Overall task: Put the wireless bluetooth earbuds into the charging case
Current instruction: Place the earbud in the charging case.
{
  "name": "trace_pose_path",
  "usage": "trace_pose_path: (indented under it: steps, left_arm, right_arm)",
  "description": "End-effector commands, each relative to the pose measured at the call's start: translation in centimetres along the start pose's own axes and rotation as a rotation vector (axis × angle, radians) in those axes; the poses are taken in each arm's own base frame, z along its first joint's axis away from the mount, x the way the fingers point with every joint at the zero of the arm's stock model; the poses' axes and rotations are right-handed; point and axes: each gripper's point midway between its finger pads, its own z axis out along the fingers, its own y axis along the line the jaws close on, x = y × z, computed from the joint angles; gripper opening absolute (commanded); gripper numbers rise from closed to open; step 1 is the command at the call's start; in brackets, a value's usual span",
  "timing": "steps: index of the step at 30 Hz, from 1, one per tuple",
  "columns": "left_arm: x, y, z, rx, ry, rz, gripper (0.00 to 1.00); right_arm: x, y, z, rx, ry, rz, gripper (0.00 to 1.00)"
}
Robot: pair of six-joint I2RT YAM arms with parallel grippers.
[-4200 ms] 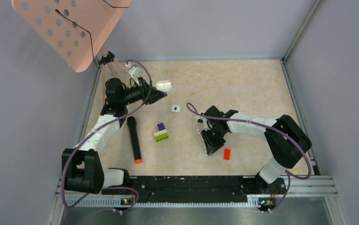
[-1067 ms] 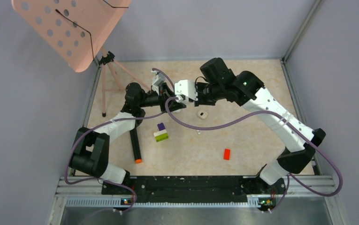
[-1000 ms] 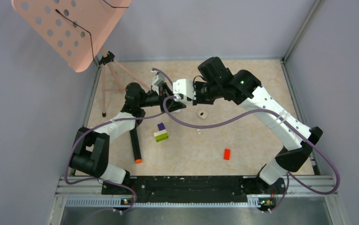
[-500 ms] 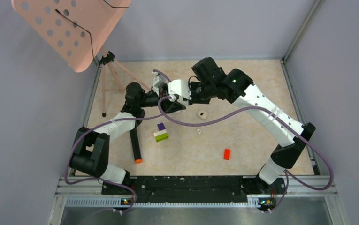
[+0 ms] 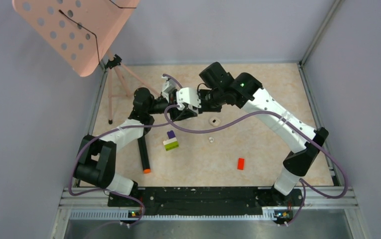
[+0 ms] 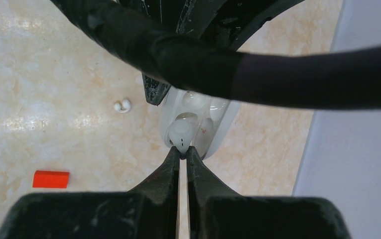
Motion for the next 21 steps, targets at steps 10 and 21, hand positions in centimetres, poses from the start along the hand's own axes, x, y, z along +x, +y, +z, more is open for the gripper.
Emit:
trace_pose_path:
  steps: [10, 21]
  left_arm:
    - [-2.5, -1.2, 0.7, 0.07, -0.021, 0.172, 0.0]
    - [-2.4, -0.9, 0.7, 0.054, -0.026, 0.157, 0.0]
  right_arm:
    - [-1.9, -0.3, 1.0, -0.04, 0.016, 0.006, 0.0]
    - [-1.7, -1.1, 1.8, -0.011, 0.051, 0.082, 0.0]
